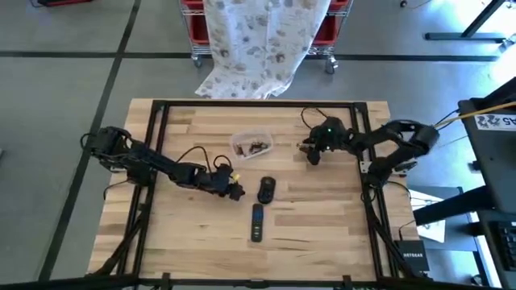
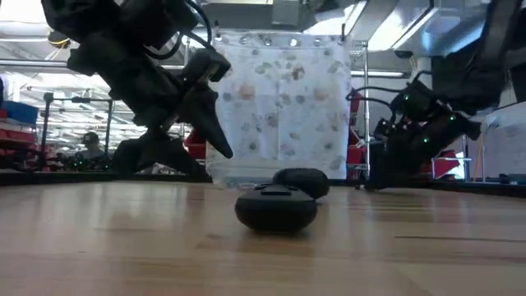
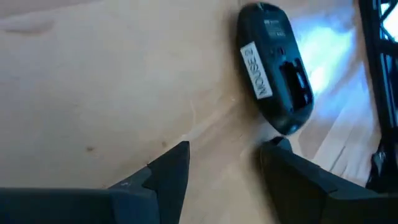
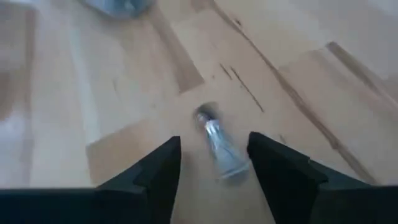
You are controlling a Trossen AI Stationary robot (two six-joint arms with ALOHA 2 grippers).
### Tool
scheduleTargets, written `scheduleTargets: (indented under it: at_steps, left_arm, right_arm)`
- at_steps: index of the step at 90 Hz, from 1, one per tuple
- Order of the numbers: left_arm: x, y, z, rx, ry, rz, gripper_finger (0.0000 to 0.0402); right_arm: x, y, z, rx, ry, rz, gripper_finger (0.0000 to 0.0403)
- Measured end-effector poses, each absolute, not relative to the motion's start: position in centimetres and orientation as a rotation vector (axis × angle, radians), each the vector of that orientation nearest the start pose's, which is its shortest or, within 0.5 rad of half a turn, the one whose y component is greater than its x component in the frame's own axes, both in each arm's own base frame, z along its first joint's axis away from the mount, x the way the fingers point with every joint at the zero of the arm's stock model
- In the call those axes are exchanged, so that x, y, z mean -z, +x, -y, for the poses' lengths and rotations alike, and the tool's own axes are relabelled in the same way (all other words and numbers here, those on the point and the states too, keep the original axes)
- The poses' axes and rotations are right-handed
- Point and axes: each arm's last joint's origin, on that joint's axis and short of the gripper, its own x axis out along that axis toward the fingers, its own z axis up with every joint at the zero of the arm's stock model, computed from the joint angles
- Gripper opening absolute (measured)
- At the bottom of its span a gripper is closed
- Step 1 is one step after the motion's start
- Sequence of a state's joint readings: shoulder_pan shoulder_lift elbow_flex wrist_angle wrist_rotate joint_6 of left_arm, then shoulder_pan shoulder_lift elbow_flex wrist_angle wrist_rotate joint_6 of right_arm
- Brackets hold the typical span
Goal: Insert battery
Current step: Insert the silver battery into the mouse
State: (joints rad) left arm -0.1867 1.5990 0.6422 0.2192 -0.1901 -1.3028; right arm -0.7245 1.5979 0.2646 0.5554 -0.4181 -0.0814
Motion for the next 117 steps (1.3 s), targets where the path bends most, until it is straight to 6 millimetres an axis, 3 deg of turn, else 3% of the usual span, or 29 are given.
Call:
scheduleTargets:
  at_steps: [47, 73, 87, 117]
  left_arm:
    - [-13.7, 28.6, 4.1, -0.491, -1.102, -0.595, 0.018]
    - [-13.7, 28.6, 4.1, -0.486, -1.116, -0.601, 0.018]
    - [-13.7, 28.6, 4.1, -0.484, -1.121, -0.596, 0.018]
    - [-13.7, 28.6, 4.1, -0.486, -1.126, -0.595, 0.018]
  right_arm:
    - [-6.6, 15.6, 12.1, 0.312, 0.307, -0.651, 0.0115]
    - [-6.6, 15.6, 12.1, 0.316, 0.322, -0.649, 0.011]
    - [-6.6, 16.4, 11.0, 0.327, 0.274, -0.671, 0.0107]
    - [-6.7, 18.0, 8.5, 0.637, 0.469, -0.597, 0.0012]
